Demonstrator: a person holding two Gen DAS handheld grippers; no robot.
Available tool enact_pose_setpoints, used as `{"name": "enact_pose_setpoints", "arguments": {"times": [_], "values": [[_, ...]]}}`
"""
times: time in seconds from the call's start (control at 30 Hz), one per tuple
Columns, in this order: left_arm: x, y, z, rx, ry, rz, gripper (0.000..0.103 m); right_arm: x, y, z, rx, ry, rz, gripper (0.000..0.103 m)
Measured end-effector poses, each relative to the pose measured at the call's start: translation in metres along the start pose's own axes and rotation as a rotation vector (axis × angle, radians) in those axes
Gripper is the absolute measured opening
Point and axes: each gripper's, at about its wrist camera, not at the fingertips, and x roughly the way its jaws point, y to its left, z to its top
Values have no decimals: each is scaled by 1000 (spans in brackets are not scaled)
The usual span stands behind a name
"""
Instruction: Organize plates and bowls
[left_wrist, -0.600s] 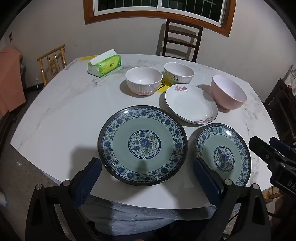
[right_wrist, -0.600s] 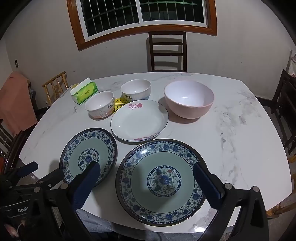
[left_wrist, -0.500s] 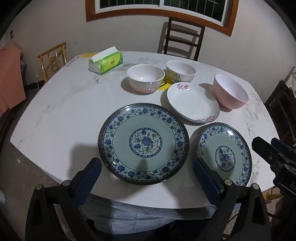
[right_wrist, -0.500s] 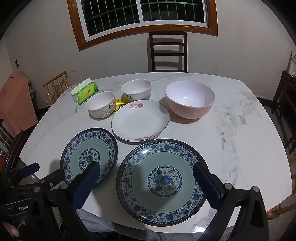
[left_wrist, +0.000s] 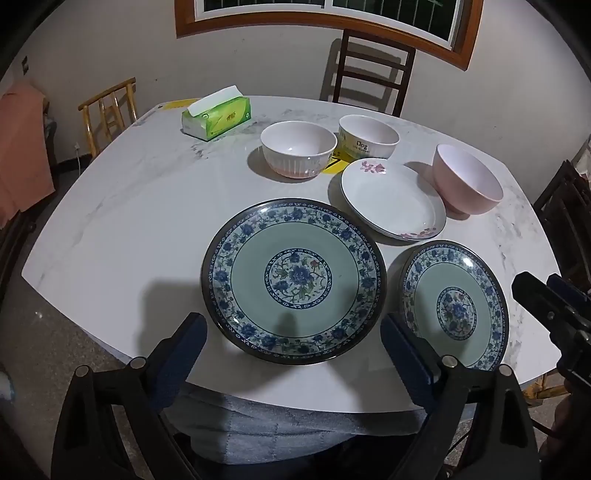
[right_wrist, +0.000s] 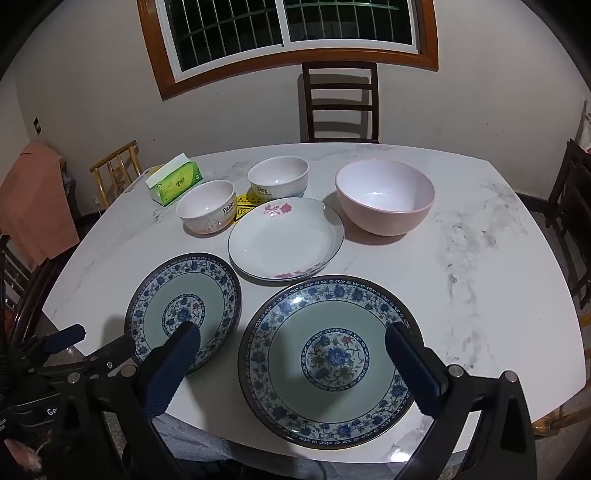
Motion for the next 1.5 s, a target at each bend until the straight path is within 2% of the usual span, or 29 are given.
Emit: {"name": "enact_pose_setpoints", "arguments": {"times": [1.5], "values": [[4,-6,-8,27,26,15,92,1,5,-6,2,19,13,103]]}}
